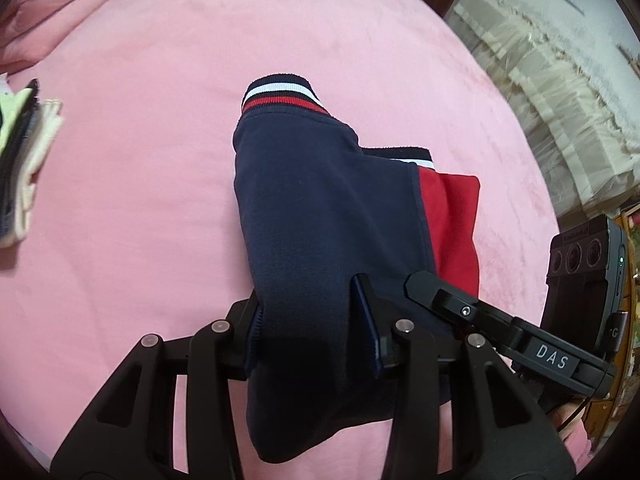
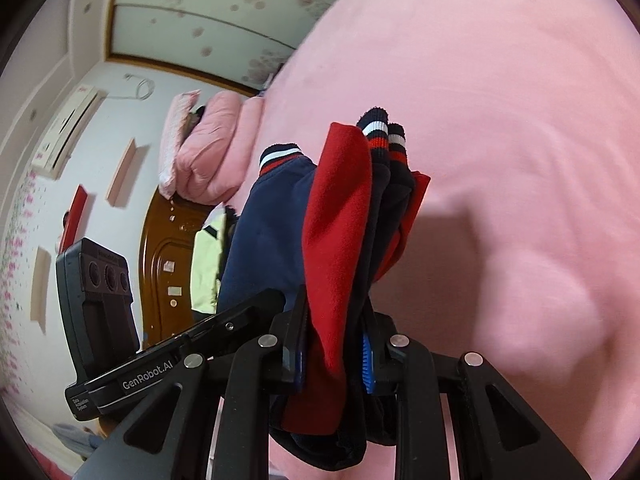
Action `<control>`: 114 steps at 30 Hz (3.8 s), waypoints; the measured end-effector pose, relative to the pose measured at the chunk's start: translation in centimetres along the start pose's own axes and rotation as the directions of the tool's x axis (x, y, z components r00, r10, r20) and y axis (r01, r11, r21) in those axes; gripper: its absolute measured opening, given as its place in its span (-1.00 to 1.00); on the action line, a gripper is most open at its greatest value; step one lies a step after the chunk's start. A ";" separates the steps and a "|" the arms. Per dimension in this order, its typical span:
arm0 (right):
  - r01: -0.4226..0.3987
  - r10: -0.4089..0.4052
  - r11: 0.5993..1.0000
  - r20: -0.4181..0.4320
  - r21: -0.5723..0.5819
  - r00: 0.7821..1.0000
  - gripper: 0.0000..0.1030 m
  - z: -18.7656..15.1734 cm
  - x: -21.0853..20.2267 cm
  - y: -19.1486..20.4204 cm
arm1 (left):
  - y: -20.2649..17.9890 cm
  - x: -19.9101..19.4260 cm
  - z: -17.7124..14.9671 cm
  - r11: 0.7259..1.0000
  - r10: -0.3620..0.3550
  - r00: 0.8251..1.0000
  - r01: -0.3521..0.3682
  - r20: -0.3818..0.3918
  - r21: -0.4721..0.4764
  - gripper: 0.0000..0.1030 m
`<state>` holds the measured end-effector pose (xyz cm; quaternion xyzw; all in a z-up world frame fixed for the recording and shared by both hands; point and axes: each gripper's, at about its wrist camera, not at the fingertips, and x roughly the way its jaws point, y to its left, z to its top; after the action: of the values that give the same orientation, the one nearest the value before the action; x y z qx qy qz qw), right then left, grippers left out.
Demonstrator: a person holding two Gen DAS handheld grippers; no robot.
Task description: Fold large clothes
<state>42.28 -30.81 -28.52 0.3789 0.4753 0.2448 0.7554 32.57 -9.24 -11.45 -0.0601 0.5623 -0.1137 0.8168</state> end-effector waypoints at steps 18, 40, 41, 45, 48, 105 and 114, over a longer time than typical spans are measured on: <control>-0.170 0.159 0.977 -0.092 -0.130 0.983 -0.61 -14.2 21.5 32.1 | 35.4 -24.3 -1.2 0.977 0.196 0.976 -0.185 0.101 -0.101 -0.28; -0.081 0.081 0.984 -0.012 -0.158 0.997 -0.60 -12.7 48.6 49.0 | 59.6 -17.7 12.1 0.945 0.327 0.933 -0.323 0.150 -0.049 -0.27; -0.019 0.013 0.987 -0.037 -0.157 0.999 -0.59 -13.1 50.1 47.7 | 61.0 -14.9 11.6 0.949 0.314 0.946 -0.311 0.080 -0.050 -0.24; 0.047 -0.058 0.993 -0.095 -0.108 0.994 -0.50 -14.6 51.8 44.4 | 62.3 -14.2 9.6 0.973 0.227 0.954 -0.211 0.194 -0.097 -0.08; 0.060 -0.068 0.986 -0.050 -0.156 0.996 -0.29 -14.8 51.0 44.4 | 63.5 -13.8 9.9 0.968 0.235 0.953 -0.212 0.193 -0.132 0.12; 0.725 -0.725 0.689 -0.013 -0.013 0.689 0.95 -38.7 -18.5 12.9 | 6.5 -21.2 -29.7 0.954 0.181 0.981 -0.193 -0.073 -0.231 0.59; 0.692 -0.692 0.722 0.004 0.002 0.722 0.97 -40.1 -27.2 18.6 | 2.1 -28.5 -28.5 0.984 0.108 0.994 -0.111 -0.026 -0.137 0.59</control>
<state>-5.78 -25.99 -9.52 0.1751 0.5808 -0.0556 0.7931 -3.49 0.84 3.65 -0.0844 0.5787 -0.0300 0.8106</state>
